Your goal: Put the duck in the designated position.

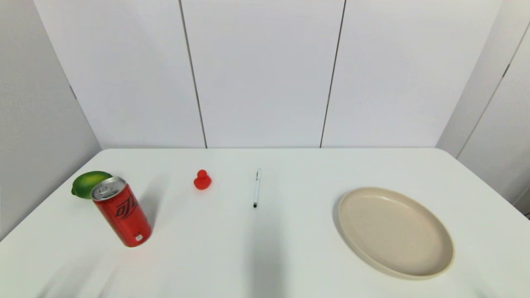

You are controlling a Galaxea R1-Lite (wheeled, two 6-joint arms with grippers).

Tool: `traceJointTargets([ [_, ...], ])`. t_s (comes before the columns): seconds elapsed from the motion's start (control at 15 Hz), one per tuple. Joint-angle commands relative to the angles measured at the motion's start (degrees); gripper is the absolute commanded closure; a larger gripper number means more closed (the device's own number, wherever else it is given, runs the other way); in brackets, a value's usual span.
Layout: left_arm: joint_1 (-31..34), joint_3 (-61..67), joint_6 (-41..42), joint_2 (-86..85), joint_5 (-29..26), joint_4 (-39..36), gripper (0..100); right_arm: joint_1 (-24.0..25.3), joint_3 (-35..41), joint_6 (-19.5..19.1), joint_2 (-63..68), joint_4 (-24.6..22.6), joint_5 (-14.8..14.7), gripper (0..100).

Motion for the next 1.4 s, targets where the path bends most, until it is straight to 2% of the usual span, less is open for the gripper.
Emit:
traceJointTargets([
  [0.07, 0.0, 0.0, 0.0, 0.0, 0.0, 0.0, 0, 0.0, 0.0, 0.1, 0.1, 0.0, 0.0, 0],
  [0.73, 0.0, 0.0, 0.0, 0.0, 0.0, 0.1, 0, 0.0, 0.0, 0.1, 0.0, 0.0, 0.0, 0],
  [0.93, 0.0, 0.0, -4.4, 0.6, 0.5, -0.1, 0, 0.0, 0.0, 0.1, 0.0, 0.0, 0.0, 0],
  [1.2, -0.1, -1.9, -4.0, 10.9, 0.6, -0.4, 0, 0.0, 0.0, 0.1, 0.0, 0.0, 0.0, 0],
  [1.4, -0.2, -11.3, -4.6, 20.9, 0.6, -0.5, 0, 0.0, 0.0, 0.1, 0.1, 0.0, 0.0, 0],
])
